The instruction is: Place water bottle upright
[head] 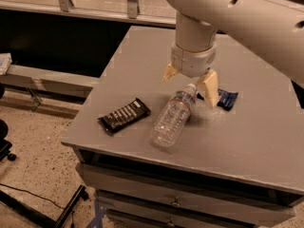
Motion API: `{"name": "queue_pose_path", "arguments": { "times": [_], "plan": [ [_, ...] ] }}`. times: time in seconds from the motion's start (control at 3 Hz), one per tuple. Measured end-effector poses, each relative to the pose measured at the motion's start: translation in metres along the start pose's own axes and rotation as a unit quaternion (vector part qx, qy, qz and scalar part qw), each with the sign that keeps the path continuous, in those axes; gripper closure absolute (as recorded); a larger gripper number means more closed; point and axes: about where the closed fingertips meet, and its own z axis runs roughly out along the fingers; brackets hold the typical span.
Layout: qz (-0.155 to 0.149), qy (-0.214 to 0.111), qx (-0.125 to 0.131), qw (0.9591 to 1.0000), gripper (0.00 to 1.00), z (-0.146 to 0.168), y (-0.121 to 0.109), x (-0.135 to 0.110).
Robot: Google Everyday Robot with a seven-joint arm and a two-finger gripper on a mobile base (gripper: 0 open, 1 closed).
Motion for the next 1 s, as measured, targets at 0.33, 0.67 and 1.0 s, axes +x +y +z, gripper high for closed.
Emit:
{"name": "queue_pose_path", "arguments": {
  "times": [0.33,0.67,1.0],
  "plan": [
    [-0.006,-0.007,-0.002,1.0000,0.17,0.0007,-0.0010,0.0004],
    [-0.008,-0.013,-0.003,0.9999,0.16,0.0015,-0.0037,0.0016],
    [-0.011,-0.022,-0.007,0.9997,0.16,0.0019,-0.0067,0.0028]
  ]
}}
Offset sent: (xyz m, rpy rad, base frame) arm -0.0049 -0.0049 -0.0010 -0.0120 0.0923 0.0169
